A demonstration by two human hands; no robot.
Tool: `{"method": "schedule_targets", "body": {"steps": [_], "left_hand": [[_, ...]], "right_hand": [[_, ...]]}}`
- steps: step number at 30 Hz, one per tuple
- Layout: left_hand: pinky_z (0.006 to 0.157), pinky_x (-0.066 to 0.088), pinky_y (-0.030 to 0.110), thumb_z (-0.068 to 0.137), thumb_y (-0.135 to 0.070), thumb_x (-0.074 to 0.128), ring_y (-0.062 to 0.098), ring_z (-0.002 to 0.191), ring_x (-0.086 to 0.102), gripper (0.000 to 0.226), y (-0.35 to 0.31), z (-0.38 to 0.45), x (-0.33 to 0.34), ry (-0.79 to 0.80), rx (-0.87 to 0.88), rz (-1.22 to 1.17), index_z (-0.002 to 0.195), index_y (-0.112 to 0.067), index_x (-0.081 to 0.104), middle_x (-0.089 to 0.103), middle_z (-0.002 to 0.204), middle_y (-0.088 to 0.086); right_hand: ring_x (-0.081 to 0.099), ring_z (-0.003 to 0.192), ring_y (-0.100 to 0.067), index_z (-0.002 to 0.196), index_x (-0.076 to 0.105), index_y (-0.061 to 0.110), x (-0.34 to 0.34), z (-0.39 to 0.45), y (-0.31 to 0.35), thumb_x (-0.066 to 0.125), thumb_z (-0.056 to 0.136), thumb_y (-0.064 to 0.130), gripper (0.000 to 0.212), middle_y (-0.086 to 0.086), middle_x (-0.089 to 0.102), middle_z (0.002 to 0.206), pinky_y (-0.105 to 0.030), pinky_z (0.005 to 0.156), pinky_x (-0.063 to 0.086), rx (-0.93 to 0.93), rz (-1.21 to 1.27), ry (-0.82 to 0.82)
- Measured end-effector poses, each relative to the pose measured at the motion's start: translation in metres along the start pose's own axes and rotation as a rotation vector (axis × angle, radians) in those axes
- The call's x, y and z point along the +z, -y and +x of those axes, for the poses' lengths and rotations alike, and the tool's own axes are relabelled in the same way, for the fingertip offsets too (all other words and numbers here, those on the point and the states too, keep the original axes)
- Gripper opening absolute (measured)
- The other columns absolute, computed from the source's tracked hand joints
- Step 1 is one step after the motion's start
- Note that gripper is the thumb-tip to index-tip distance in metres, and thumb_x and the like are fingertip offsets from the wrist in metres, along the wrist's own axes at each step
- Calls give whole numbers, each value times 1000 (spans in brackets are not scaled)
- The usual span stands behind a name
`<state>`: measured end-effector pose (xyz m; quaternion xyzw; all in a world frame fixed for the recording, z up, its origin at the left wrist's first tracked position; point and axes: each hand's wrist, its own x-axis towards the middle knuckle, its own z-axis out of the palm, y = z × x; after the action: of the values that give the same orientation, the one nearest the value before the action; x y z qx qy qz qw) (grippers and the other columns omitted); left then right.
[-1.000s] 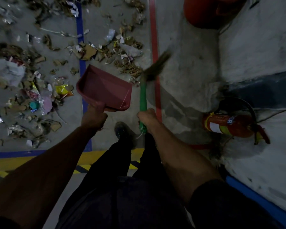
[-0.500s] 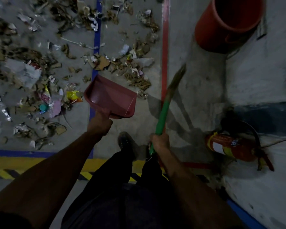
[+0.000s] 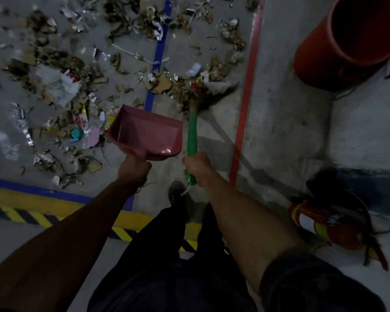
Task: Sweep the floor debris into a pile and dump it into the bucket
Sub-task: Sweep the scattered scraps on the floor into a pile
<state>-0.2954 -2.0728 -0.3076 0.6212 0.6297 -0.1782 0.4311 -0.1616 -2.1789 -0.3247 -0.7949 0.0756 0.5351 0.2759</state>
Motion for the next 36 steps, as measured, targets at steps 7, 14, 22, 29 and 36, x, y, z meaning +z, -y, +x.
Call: {"method": "schedule_targets", "body": {"steps": [7, 14, 22, 29, 36], "left_hand": [[49, 40, 24, 90, -5, 54, 17, 53, 45, 24, -2, 1, -9, 75, -79, -339, 70, -15, 47, 46, 67, 6], [30, 23, 12, 91, 0, 48, 17, 44, 28, 27, -28, 6, -14, 105, -212, -675, 70, -10, 36, 29, 63, 5], [31, 24, 13, 96, -10, 45, 14, 47, 29, 15, -81, 22, -4, 108, -233, -774, 82, -5, 42, 30, 63, 5], [32, 24, 13, 99, -18, 44, 14, 40, 31, 28, -154, 58, 11, 39, -341, -851, 73, -9, 41, 32, 60, 4], [34, 25, 15, 99, -27, 48, 15, 39, 30, 30, -216, 87, 21, -61, -430, -889, 76, -7, 47, 34, 61, 6]], "right_hand": [[57, 58, -19, 113, 52, 1, -42, -3, 39, 53, 93, 11, 22, -7, 56, 78, -25, 47, 44, -141, -119, -59], [63, 66, -22, 108, 60, 9, -81, -22, 5, 57, 86, 11, 23, -9, 65, 86, -23, 49, 47, -160, -119, -231], [60, 56, -23, 106, 64, -1, -147, 24, 18, 62, 85, 12, 25, -19, 68, 89, -16, 37, 38, -11, 103, -365], [65, 80, -33, 114, 58, -5, -193, 136, 103, 59, 84, 10, 34, -21, 67, 100, -34, 63, 51, 97, 114, -270], [66, 81, -31, 116, 54, 2, -192, 196, 215, 61, 85, 12, 33, -14, 64, 99, -32, 57, 52, 1, -28, -125]]}}
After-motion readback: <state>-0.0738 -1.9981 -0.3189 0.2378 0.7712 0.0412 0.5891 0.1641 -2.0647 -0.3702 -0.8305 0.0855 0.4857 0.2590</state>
